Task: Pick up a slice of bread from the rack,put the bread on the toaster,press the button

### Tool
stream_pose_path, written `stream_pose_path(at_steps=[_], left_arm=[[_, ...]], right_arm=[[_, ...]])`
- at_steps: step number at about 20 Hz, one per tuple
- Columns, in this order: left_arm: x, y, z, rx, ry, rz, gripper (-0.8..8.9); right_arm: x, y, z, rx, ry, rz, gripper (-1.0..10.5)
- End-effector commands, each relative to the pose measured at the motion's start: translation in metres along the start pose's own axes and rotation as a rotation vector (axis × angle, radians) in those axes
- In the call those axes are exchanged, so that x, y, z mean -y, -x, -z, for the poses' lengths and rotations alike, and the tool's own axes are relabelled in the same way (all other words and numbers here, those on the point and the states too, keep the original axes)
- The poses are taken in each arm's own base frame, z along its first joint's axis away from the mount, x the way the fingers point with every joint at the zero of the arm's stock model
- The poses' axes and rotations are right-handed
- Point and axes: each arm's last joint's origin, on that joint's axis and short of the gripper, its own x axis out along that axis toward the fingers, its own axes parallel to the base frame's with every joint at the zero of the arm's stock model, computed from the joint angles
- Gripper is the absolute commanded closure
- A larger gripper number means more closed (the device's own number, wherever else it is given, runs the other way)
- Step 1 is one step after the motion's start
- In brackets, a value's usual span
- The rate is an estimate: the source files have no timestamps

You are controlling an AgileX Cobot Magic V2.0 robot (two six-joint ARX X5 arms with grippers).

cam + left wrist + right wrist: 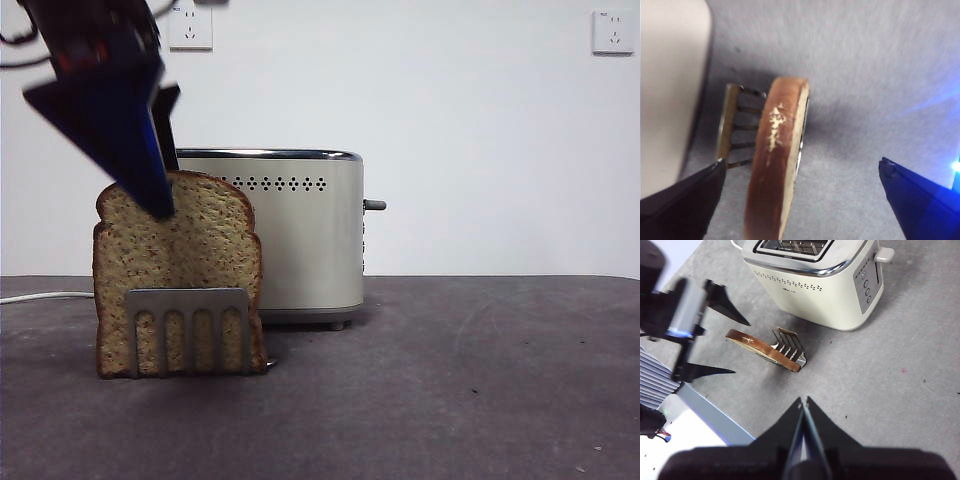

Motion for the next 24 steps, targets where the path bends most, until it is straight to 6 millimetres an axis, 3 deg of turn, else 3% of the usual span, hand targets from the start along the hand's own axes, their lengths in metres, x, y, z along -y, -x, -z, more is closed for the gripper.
stream_pose_path(at_steps=[1,4,9,13,19,24], left_arm=[[-0.001,-0.007,-0.001,-0.010,-0.025,0.002,4.62],[-0.001,-0.007,-0.002,-0.006,-0.025,-0.003,8.36],[-0.002,-0.005,-0.002,-0.012,-0.025,-0.024,8.22],[-0.006,0.015,-0.009,0.015,-0.026,-0.044,8.22],[-0.019,0.081,-0.030,0.083,-0.030,-0.104,8.22],[-0.034,0.155,-0.050,0.221,-0.071,-0.345,8.22]], right_arm=[[-0.001,0.001,0.000,0.002,0.010,-0.002,9.6],[-0.001,0.001,0.000,0.002,0.010,-0.002,9.6],[-0.001,0.001,0.000,0.002,0.010,-0.002,9.6],[-0.001,0.001,0.000,0.002,0.011,-0.002,9.6],[-0.001,0.001,0.000,0.002,0.011,-0.002,9.6],[-0.001,0.001,0.000,0.002,0.011,-0.002,9.6]])
